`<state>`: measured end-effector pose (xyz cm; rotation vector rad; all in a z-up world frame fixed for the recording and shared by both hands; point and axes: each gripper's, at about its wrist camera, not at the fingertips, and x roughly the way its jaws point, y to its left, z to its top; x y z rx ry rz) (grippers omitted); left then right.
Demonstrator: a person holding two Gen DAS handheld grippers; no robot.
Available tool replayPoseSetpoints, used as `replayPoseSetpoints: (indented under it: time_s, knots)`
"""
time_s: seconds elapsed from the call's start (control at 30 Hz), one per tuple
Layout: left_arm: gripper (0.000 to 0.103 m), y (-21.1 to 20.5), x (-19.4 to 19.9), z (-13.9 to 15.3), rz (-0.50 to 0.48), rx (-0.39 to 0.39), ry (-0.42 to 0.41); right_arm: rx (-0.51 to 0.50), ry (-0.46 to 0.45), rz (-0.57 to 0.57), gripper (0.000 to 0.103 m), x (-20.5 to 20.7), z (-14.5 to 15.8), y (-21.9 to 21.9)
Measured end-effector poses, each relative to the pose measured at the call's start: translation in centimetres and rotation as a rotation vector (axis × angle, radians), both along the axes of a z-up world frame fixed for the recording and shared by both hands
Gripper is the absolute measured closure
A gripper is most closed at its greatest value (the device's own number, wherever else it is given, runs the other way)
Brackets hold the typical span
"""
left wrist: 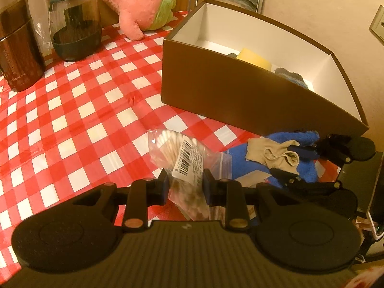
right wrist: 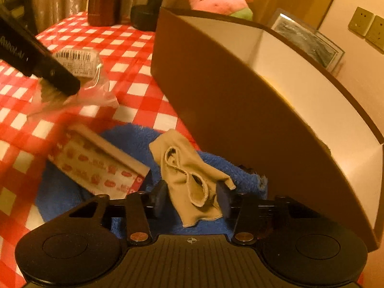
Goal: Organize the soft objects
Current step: 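Grasp the beige glove with the right tool while the left tool holds the bag, then carry both items over the box and open the left tool to drop the bag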
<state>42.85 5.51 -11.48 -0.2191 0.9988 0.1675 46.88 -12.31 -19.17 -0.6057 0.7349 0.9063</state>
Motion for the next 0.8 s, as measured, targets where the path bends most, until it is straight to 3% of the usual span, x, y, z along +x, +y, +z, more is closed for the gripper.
replayPoseSetpoints:
  time_s: [0.2,0.5,0.8]
  knots:
    - [0.077,0.0,0.1,-0.1,-0.003,0.003,0.004,0.029,0.013,-0.009,0.091,0.3,0.4,-0.1]
    - [0.077,-0.4,-0.5,1.2,-0.024,0.016,-0.025,0.163,0.083,-0.074,0.094,0.3,4.7,-1.7]
    - [0.077,-1.6,-0.8,4.8,-0.058,0.030,-0.106,0.352,0.185,-0.188,0.094,0.1,10.6,-4.8]
